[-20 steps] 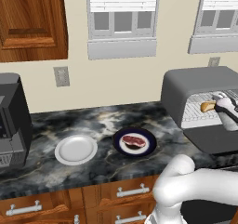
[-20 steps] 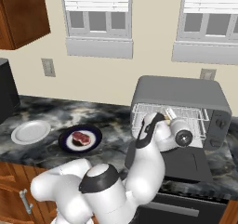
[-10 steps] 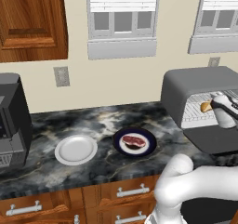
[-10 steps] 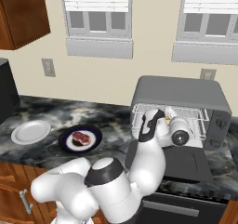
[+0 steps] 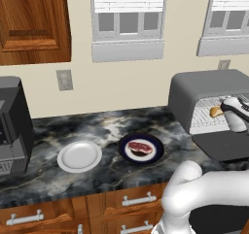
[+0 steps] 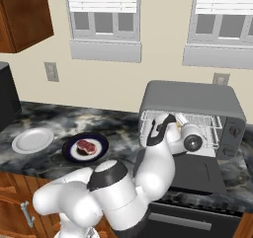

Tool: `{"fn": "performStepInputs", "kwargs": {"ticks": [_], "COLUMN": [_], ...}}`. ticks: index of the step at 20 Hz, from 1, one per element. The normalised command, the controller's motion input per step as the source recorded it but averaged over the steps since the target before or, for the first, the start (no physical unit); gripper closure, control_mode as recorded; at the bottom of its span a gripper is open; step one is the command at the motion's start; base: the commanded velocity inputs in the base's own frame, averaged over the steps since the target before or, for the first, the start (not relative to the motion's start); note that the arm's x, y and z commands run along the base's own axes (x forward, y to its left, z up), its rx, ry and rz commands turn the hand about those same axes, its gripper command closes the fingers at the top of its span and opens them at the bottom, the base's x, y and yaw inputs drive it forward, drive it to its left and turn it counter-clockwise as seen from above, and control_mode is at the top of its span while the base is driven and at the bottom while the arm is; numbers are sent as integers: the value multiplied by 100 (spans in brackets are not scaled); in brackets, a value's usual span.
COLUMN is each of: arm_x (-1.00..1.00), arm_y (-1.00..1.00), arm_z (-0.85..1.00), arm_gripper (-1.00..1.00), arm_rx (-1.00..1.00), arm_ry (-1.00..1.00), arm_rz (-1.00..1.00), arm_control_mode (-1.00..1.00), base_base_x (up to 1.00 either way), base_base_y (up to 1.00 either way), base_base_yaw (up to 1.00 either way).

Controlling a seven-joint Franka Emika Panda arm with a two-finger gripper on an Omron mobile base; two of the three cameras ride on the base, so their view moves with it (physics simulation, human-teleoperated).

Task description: Open the toaster oven door. Place the hotdog bun on the bottom rack in the toaster oven and place the steak on the top rack.

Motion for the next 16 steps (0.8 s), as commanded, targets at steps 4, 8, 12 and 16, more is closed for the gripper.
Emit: {"fn": "performStepInputs", "kwargs": {"ticks": [4,8,12,16], "arm_x": [14,21,3,-10], "arm_y": [11,7,7,4], "arm_z": [-6,-13,-19,-21], "arm_gripper": [100,100,100,100], "arm_rx": [0,0,1,0], "arm_ry": [14,16,21,26], "arm_rz": [0,0,0,0], "arm_control_mode": [-100,-100,-100,-100], "base_base_x": [0,0,0,0], "base_base_y": [0,0,0,0], "base_base_yaw": [0,0,0,0]}}
